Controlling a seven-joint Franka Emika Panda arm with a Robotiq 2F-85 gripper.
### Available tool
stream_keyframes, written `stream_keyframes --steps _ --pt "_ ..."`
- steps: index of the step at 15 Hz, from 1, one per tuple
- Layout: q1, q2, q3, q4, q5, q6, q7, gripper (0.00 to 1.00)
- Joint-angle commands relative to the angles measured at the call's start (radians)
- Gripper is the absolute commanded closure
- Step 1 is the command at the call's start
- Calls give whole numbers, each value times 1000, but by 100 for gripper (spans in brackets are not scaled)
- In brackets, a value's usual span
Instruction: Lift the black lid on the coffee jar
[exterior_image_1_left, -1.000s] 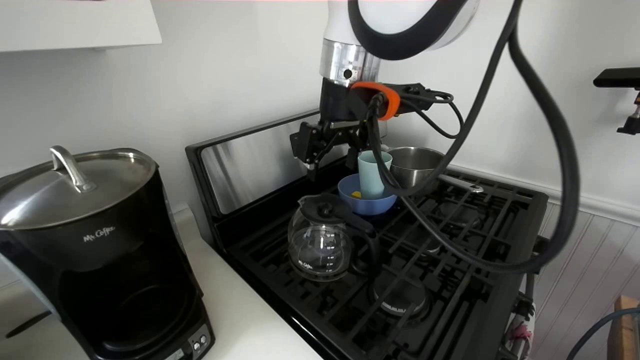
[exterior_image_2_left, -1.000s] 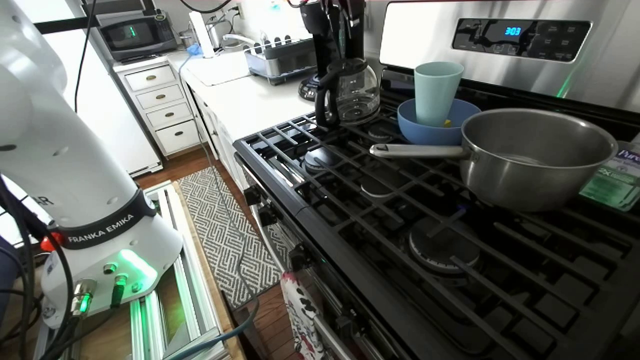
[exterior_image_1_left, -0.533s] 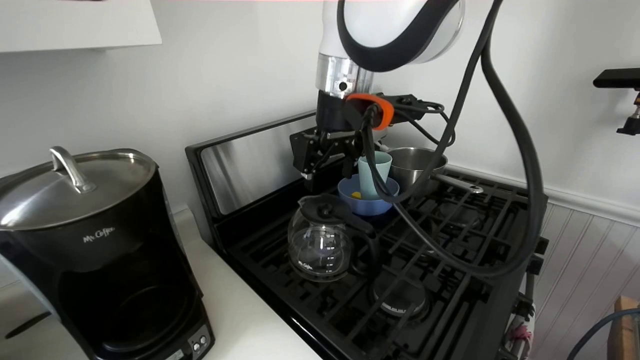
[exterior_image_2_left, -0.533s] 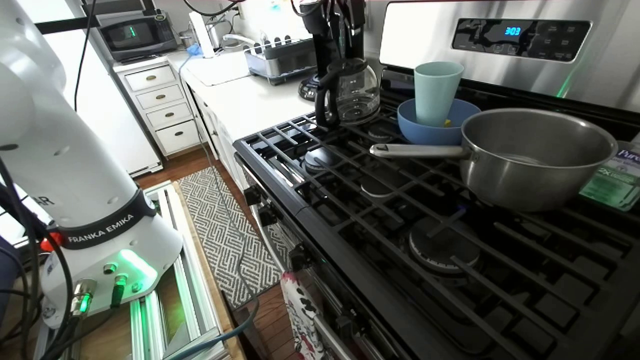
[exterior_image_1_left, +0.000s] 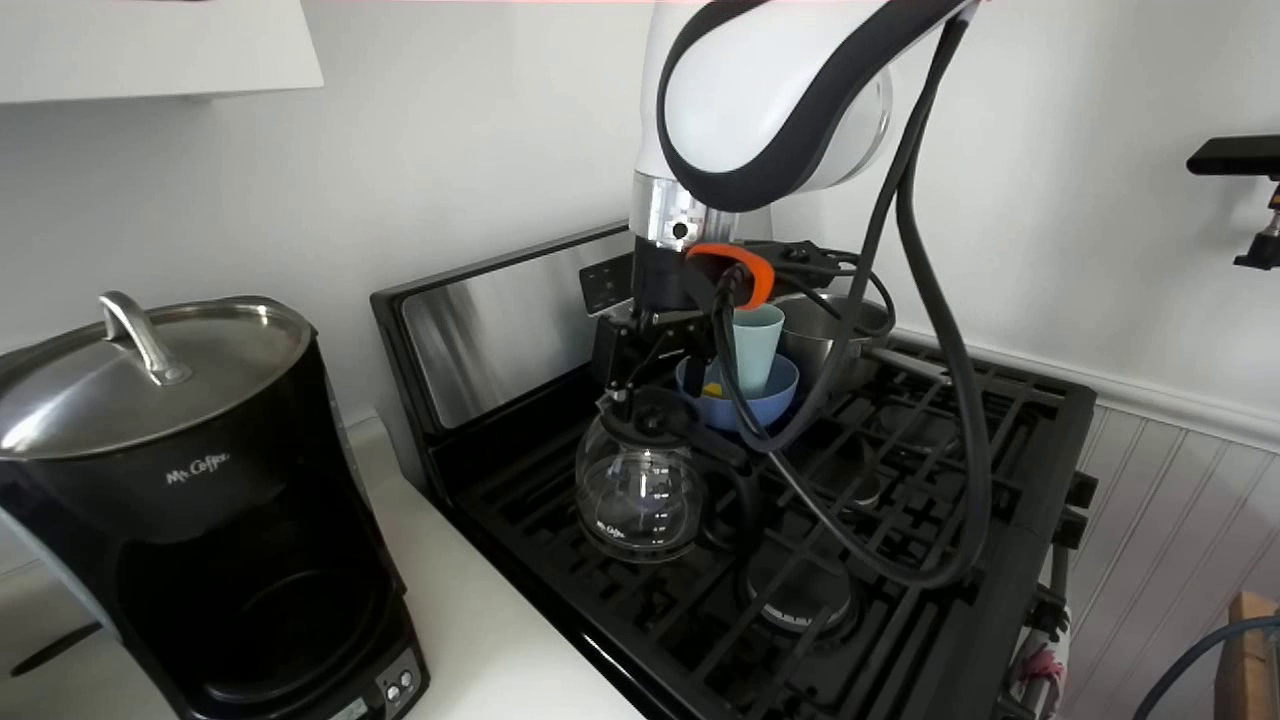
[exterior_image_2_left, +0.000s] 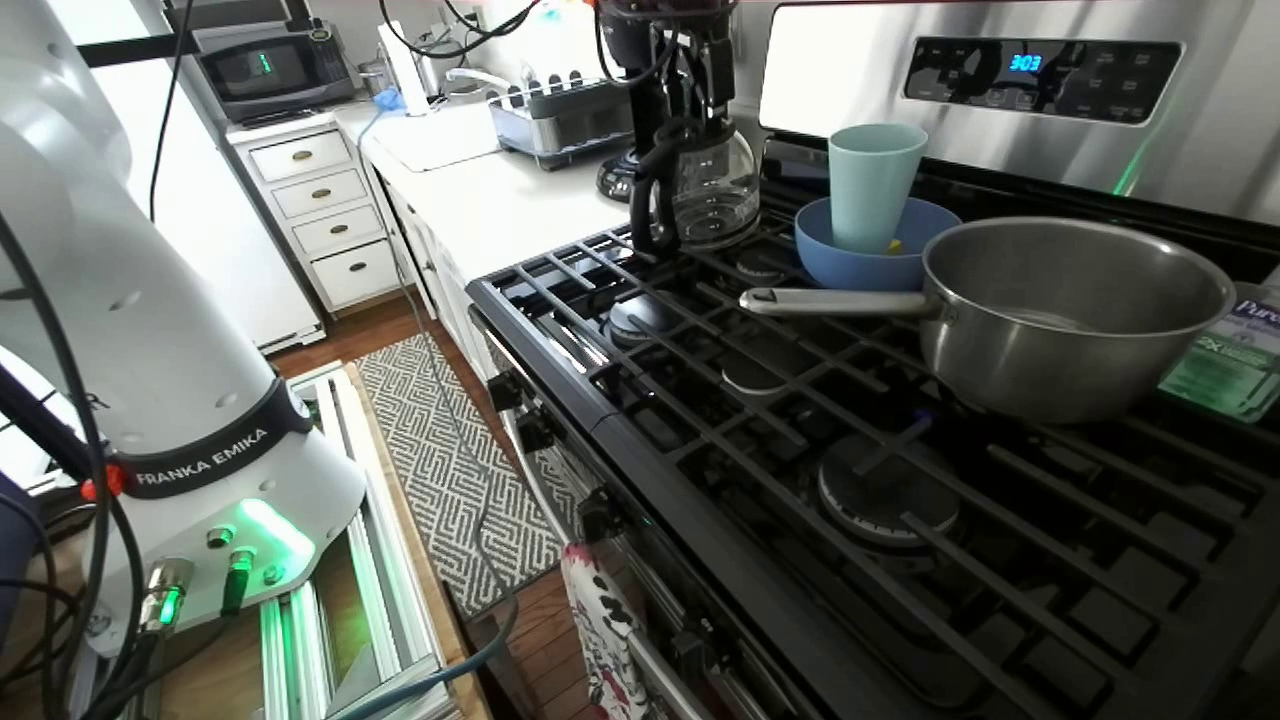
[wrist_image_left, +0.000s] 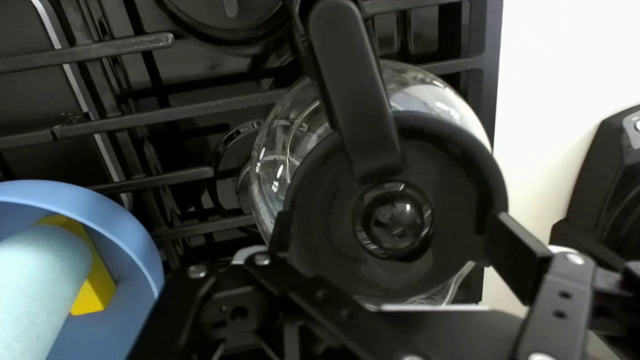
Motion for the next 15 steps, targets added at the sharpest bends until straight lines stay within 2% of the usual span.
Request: stream_keyframes --steps 1,7,9,12,14,15 --pt "17 26 -18 20 45 37 -30 34" --pt "34 25 -14 30 31 37 -24 77" --pt "41 14 -16 23 20 34 -15 70" --pt "46 22 -17 29 14 27 -14 53" --pt "48 29 -18 34 8 20 -10 35" --pt "49 31 -19 36 4 13 -4 29"
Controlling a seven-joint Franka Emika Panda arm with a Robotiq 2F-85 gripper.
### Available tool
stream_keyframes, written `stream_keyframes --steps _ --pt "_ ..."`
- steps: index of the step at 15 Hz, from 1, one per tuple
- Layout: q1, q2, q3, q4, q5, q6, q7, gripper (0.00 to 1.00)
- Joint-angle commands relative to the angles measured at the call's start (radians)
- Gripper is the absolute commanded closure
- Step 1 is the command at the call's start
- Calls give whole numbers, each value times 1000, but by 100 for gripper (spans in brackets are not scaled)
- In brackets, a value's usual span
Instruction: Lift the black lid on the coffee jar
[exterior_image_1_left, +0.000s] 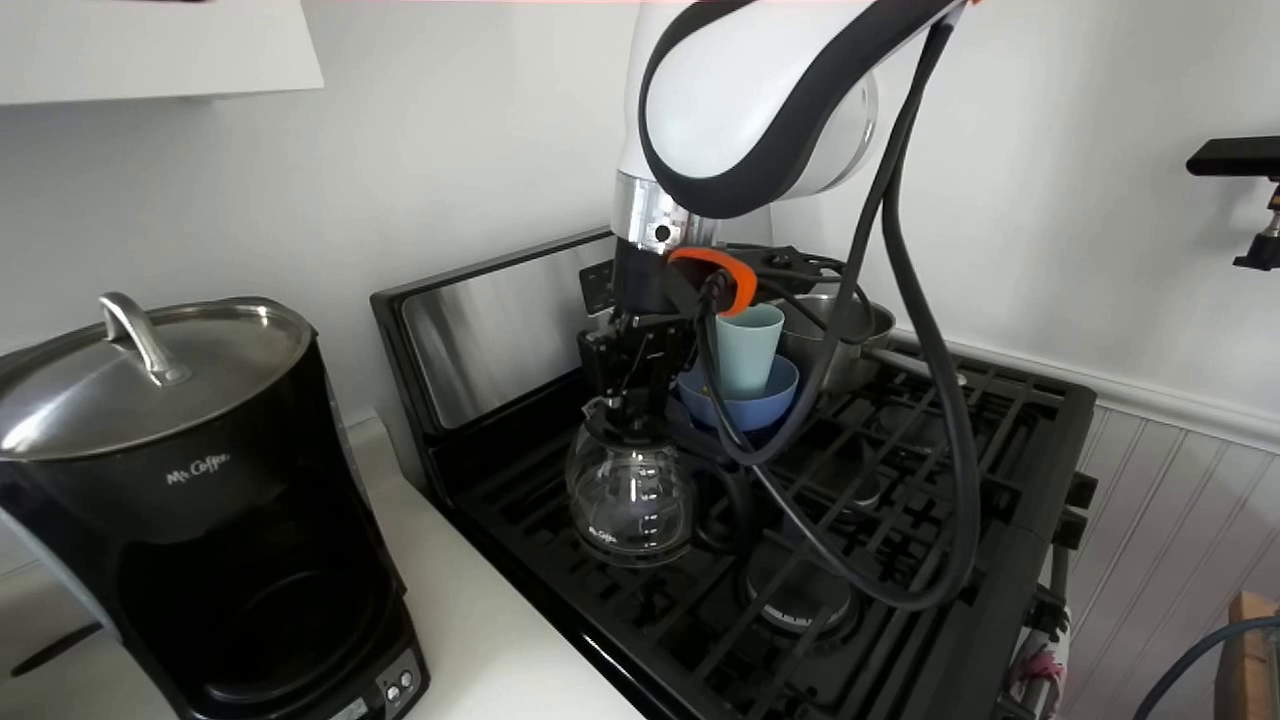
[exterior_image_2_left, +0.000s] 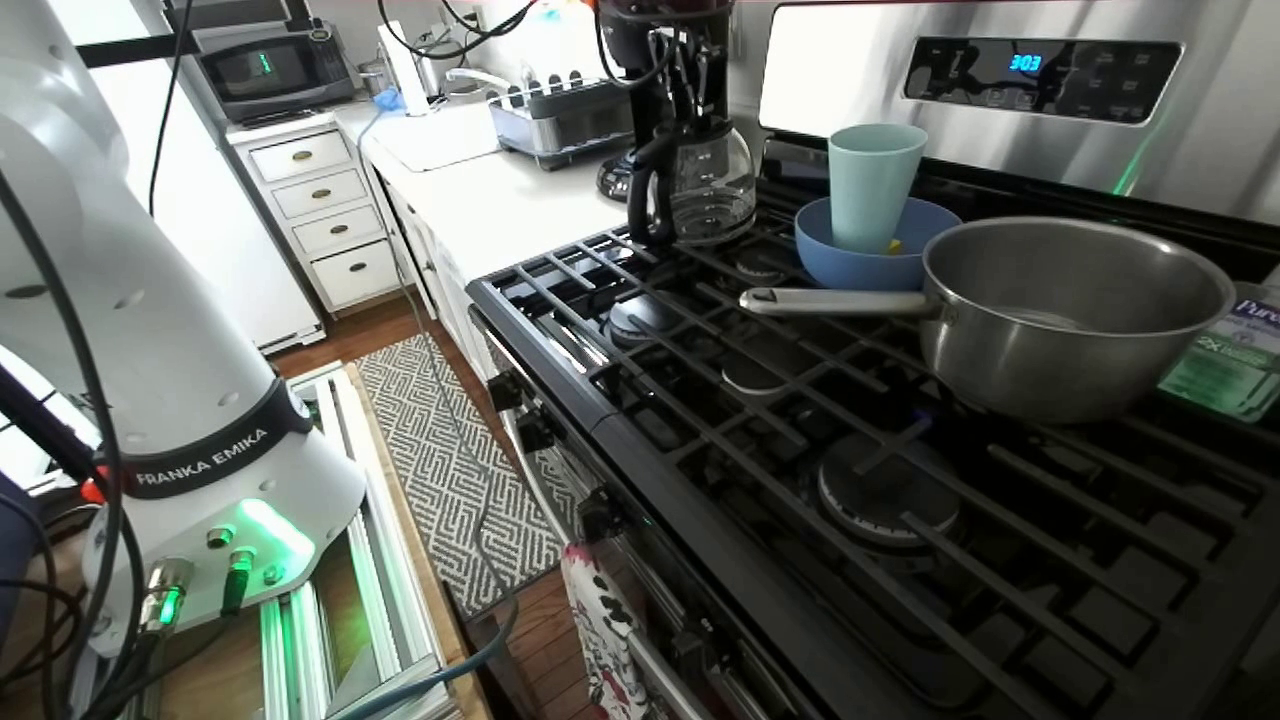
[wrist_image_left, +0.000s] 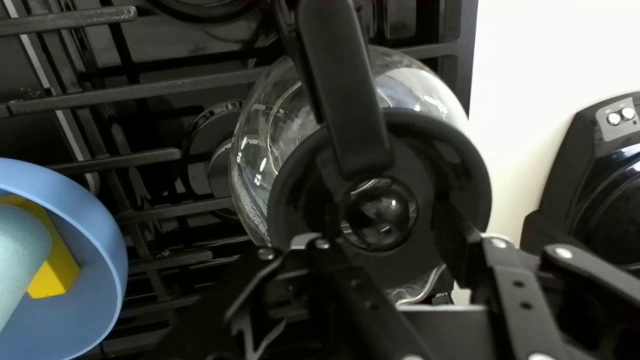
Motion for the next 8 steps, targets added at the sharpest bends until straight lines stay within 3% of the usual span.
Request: stream_keyframes --steps 1,2,3,4,8 --pt "17 18 -15 20 -7 -19 9 27" --pt "18 20 -15 20 -6 -17 9 35" --pt "19 23 -15 21 -7 -17 9 54" --pt "19 24 -15 22 -7 -16 8 54" --pt "22 19 -20 30 -37 -25 24 83"
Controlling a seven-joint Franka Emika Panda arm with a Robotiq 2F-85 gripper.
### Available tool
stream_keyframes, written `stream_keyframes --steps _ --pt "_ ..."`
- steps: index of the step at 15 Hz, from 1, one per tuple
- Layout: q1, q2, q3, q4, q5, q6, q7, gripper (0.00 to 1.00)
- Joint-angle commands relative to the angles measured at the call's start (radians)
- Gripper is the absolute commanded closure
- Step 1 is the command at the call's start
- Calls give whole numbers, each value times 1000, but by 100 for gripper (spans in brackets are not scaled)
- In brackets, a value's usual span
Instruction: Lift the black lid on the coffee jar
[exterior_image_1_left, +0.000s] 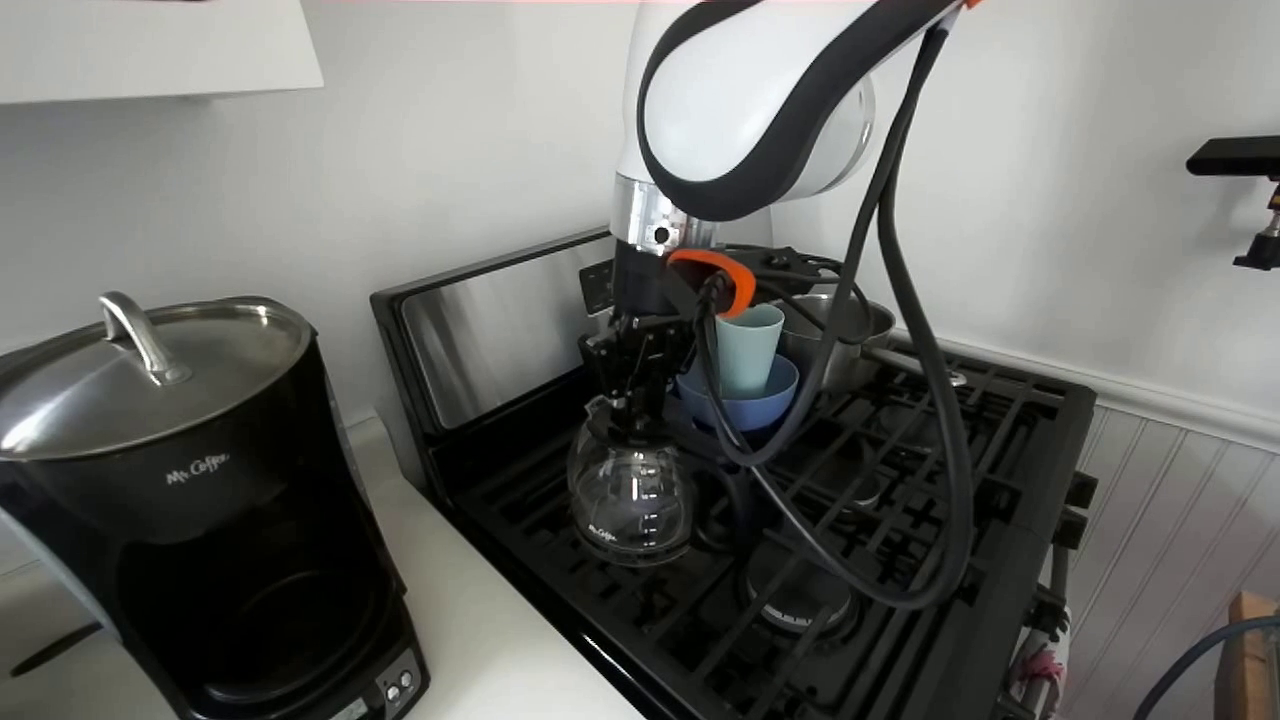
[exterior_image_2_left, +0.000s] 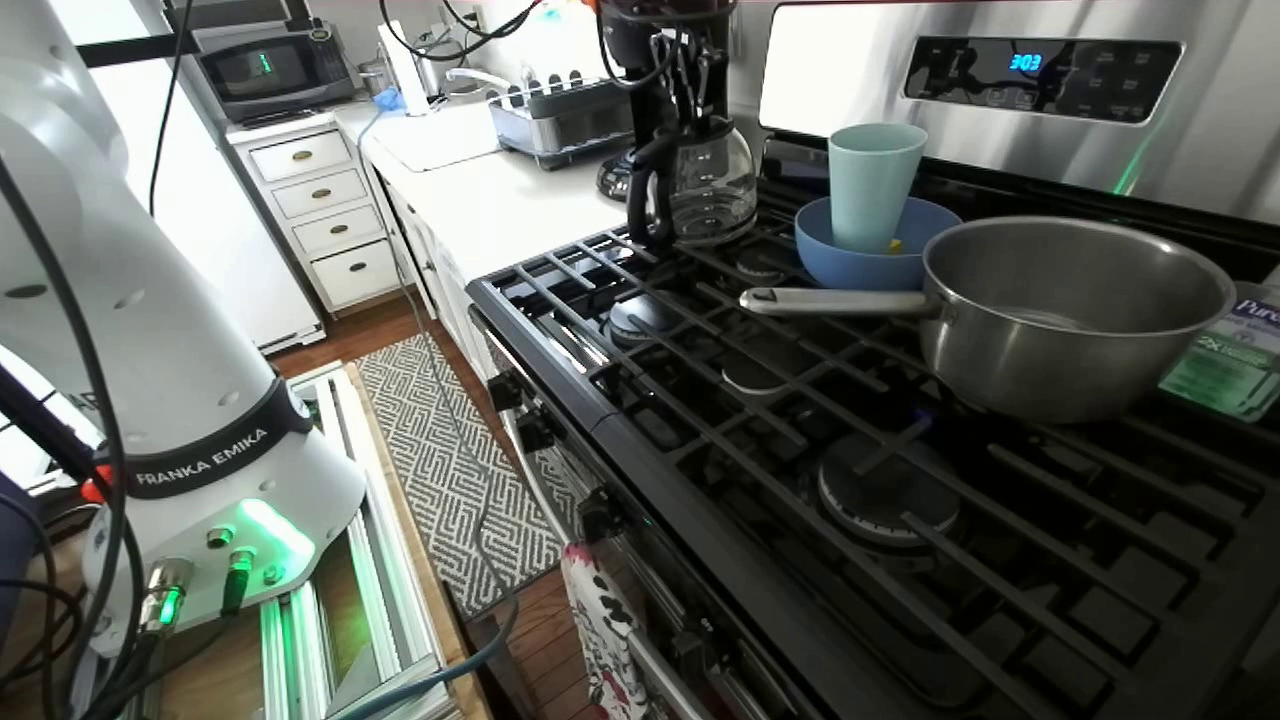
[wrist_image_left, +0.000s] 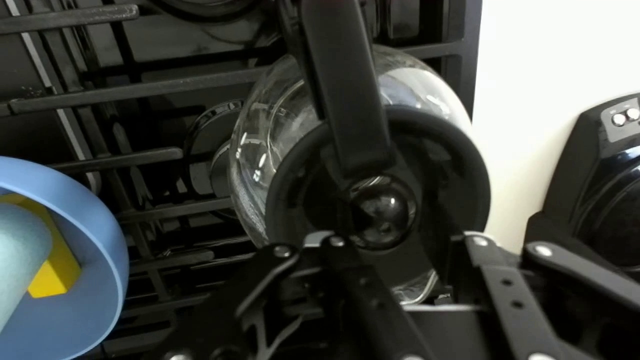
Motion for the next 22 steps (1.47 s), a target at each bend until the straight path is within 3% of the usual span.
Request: stream_keyframes --steps 1,2,6,8,12,13,16,22 --pt "23 10 -19 27 -51 -28 33 89" --pt "26 9 -22 31 -76 -30 49 95" --pt "39 -39 -20 18 -139 -30 70 93" --pt "44 -62 -16 11 -163 -26 75 100" --pt "47 -90 -13 10 -188 -37 90 100" --pt "47 -91 -14 13 -202 -49 105 74" --pt "44 -78 -15 21 -226 -52 119 61" --pt "46 -74 -15 22 -223 -158 117 18"
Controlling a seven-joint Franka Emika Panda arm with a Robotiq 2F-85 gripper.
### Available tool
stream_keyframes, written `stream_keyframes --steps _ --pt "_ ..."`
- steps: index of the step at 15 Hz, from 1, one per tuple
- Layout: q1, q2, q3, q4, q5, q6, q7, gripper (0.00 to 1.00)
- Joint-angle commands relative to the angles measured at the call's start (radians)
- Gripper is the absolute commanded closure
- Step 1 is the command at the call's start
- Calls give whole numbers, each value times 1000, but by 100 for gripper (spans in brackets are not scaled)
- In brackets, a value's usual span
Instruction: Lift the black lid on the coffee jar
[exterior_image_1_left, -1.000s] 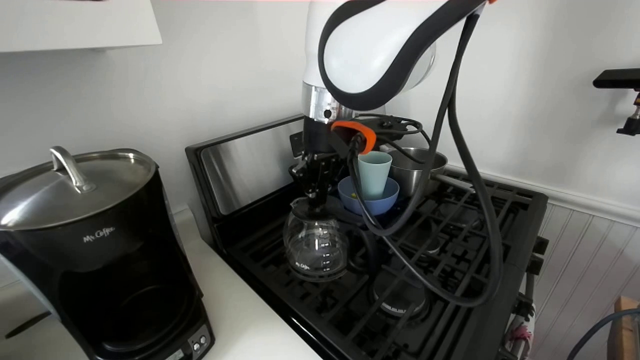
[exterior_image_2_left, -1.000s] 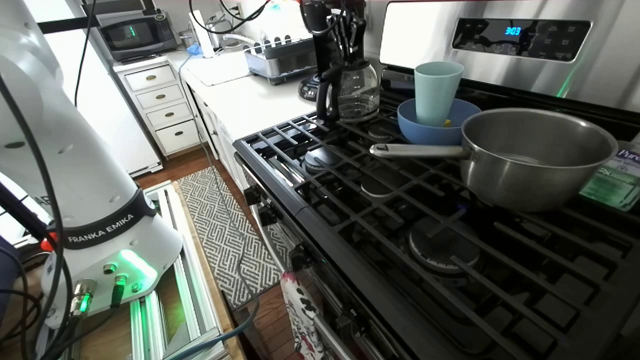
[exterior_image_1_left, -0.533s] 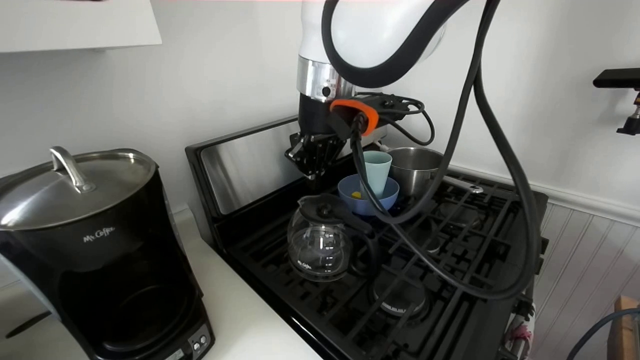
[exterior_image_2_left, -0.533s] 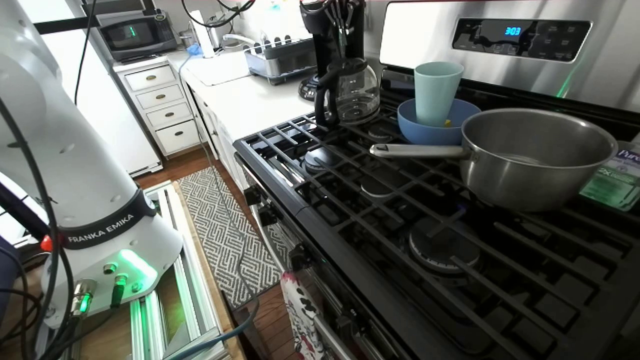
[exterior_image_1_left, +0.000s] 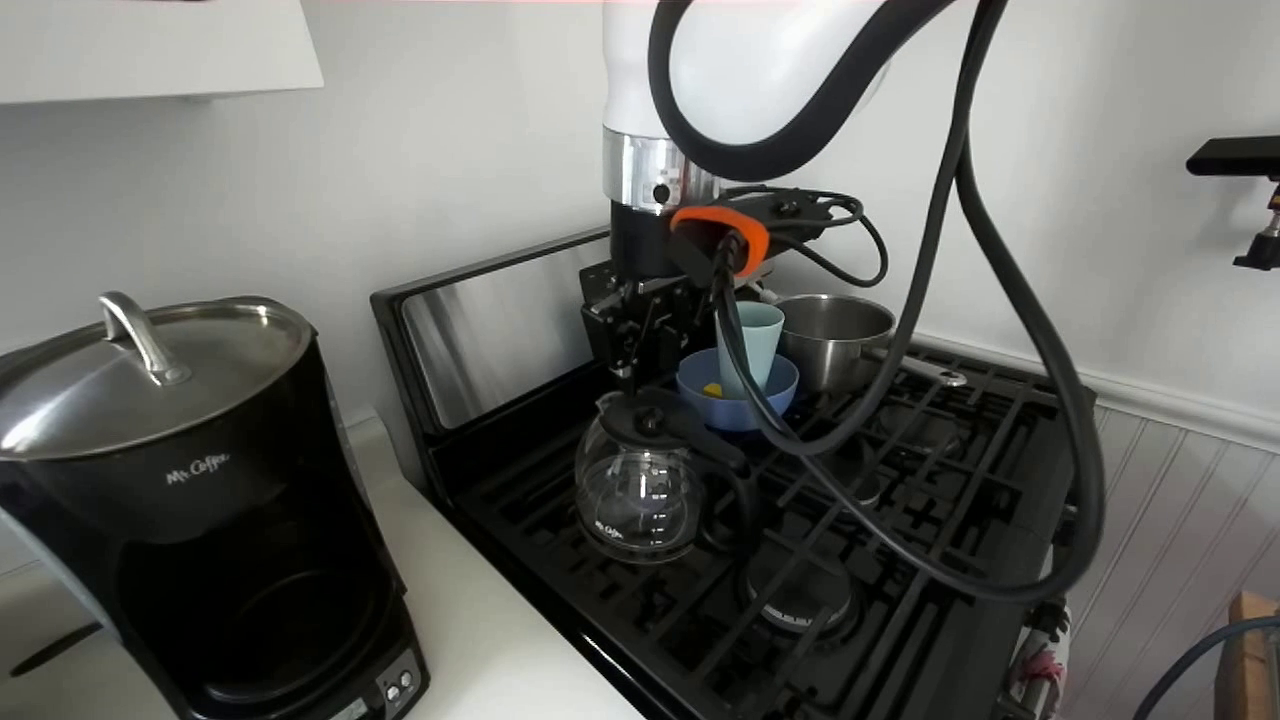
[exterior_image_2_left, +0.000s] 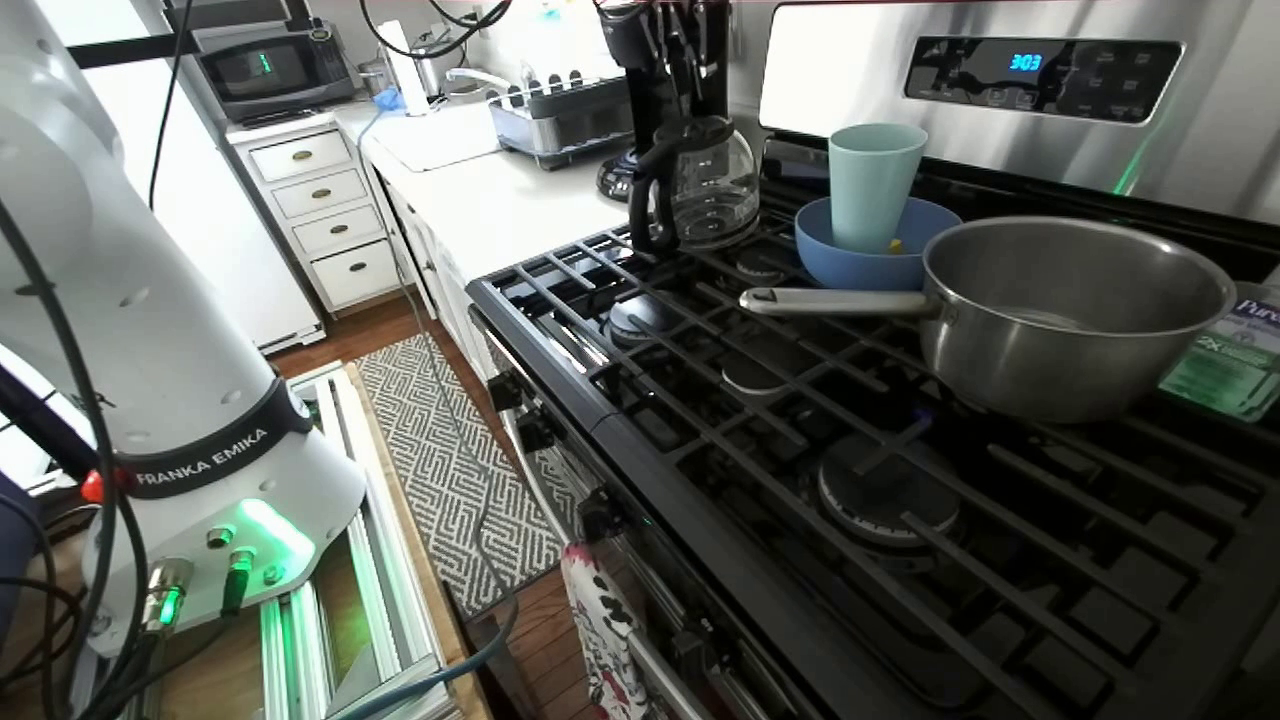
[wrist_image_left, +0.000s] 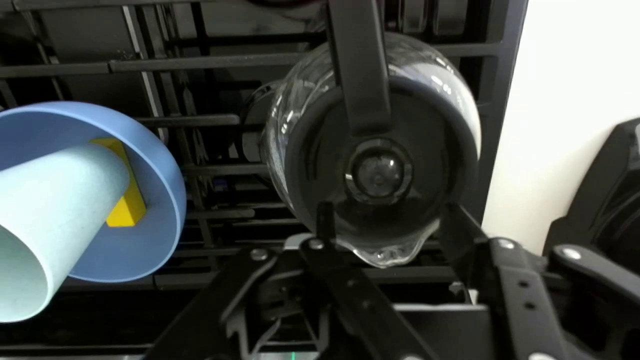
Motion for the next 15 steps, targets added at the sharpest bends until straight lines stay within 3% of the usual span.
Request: stream_keyframes --steps 1,3,6,10,15 --pt "9 -6 -6 0 -20 -58 18 12" --pt "9 -8 -5 -3 -16 -39 8 1" --pt "6 -5 -5 -2 -6 -10 -10 0" --pt "3 23 -23 23 -15 60 188 0" --pt "7 43 -44 50 -8 29 404 0"
